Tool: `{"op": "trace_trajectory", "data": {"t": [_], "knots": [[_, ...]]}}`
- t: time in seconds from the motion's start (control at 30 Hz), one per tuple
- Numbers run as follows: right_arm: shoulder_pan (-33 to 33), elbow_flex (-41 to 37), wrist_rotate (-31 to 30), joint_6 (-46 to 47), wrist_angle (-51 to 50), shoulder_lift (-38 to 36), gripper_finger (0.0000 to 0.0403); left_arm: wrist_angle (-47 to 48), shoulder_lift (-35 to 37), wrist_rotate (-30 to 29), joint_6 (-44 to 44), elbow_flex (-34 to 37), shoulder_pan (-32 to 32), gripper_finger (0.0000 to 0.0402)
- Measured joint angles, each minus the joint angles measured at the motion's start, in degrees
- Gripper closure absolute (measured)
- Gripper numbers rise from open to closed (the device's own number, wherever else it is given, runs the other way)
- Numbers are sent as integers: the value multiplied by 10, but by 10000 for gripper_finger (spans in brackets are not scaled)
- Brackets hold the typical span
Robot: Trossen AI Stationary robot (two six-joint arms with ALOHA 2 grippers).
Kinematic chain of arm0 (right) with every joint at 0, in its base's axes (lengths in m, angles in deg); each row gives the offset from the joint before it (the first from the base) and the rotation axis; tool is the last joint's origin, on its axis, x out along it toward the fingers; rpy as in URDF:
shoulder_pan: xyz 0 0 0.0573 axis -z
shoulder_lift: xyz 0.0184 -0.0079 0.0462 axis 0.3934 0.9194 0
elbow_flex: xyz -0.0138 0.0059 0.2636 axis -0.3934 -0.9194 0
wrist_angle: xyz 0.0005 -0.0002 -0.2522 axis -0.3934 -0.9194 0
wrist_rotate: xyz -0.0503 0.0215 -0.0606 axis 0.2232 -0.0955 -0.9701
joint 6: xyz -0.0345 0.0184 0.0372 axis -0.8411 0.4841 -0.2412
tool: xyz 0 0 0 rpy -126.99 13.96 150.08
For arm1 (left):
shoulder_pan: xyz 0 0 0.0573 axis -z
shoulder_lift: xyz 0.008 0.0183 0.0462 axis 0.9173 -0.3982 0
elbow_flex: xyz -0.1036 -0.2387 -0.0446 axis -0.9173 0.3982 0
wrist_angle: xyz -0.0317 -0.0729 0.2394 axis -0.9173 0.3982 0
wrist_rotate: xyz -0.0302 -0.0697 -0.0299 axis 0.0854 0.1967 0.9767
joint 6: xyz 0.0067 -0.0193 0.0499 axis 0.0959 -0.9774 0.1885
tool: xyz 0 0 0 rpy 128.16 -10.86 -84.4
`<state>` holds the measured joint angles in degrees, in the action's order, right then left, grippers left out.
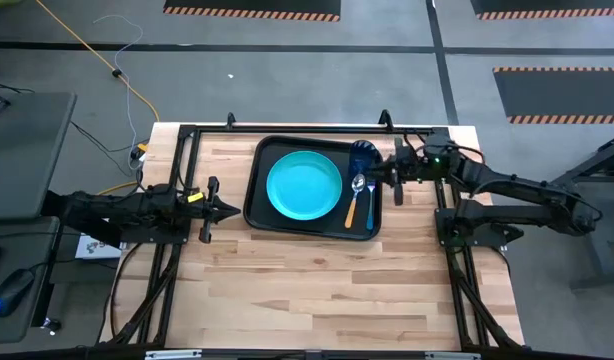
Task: Pick and place plate/cup/fork/spoon on tray
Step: Return to Home Position
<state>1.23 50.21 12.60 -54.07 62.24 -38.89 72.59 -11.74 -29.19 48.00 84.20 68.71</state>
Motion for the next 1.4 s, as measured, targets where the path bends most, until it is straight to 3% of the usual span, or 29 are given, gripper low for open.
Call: {"op": "trace_trajectory", "data": {"t": [0.07, 0.23, 0.5, 0.63, 0.8, 0.97, 1.13, 1.4], "knots": [[-12, -13, 1, -26, -12, -27, 388, 0, 0, 0, 0, 0, 0, 401], [-70, -108, 0, -19, 79, -83, 393, 0, 0, 0, 0, 0, 0, 401], [-150, -234, -91, 23, 187, -134, 401, 0, 0, 0, 0, 0, 0, 401], [-165, -248, -91, 35, 179, -173, 402, 0, 0, 0, 0, 0, 0, 402], [-171, -246, -101, 35, 102, -257, 402, -1, 0, 0, 0, 0, 0, 402], [-178, -268, -96, 38, 115, -327, 403, -1, 0, 0, 0, 0, 0, 402], [-214, -325, -100, 51, 207, -341, 403, -1, 0, 0, 0, 0, 0, 401], [-274, -325, -170, 26, 170, -341, 403, -1, 0, 0, 0, 0, 0, 401]]}}
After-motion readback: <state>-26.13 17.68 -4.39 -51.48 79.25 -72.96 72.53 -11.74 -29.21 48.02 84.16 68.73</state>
